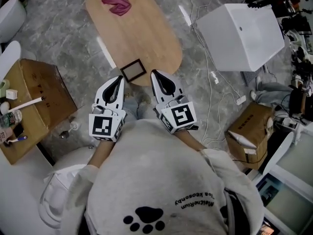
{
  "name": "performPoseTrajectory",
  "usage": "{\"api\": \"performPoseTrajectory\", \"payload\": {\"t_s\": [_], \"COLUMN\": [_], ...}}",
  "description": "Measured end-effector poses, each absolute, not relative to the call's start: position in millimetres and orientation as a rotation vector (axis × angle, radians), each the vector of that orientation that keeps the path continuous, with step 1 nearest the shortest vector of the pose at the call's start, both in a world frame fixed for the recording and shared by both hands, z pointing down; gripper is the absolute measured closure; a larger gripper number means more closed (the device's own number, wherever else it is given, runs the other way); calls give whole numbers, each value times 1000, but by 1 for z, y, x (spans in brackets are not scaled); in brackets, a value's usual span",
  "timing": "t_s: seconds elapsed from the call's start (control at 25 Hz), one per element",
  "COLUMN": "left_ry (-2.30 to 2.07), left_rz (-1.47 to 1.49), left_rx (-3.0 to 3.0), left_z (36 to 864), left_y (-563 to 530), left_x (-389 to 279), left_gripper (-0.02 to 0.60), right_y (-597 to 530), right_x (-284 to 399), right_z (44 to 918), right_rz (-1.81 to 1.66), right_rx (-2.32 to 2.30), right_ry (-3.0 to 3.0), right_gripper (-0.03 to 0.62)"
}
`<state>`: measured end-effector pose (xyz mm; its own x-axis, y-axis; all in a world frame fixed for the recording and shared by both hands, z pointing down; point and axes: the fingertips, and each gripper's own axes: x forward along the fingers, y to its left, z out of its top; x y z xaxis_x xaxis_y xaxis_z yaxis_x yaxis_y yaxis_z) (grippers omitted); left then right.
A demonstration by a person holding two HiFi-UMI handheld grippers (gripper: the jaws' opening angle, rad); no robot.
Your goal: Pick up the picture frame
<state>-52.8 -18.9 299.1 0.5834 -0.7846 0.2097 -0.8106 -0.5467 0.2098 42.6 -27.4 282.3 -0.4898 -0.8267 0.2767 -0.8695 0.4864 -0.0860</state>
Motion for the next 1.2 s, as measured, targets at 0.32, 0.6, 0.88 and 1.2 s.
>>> {"api": "performPoseTrajectory", "payload": {"t_s": [0.32, 0.6, 0.88, 1.2], "left_ry": [-1322, -1396, -1507, -1521], "left_rz": [102, 123, 190, 327], "left_rx": [2478, 2438, 2424, 2531], "left_z": [310, 313, 311, 334], "left_y": [-29, -47, -73, -92], "left_x": [-61, -62, -59, -44], "left_gripper": [574, 574, 574, 573], "right_y": [-36, -57, -85, -109], "right_x": [28, 27, 31, 45], "right_z": [291, 299, 314, 359], "right_rz": [318, 306, 335, 361], "right_rx": [1375, 1296, 1237, 1194], "right_ry": [-2514, -2547, -2623, -2623], "right_gripper": [585, 585, 585, 585]}}
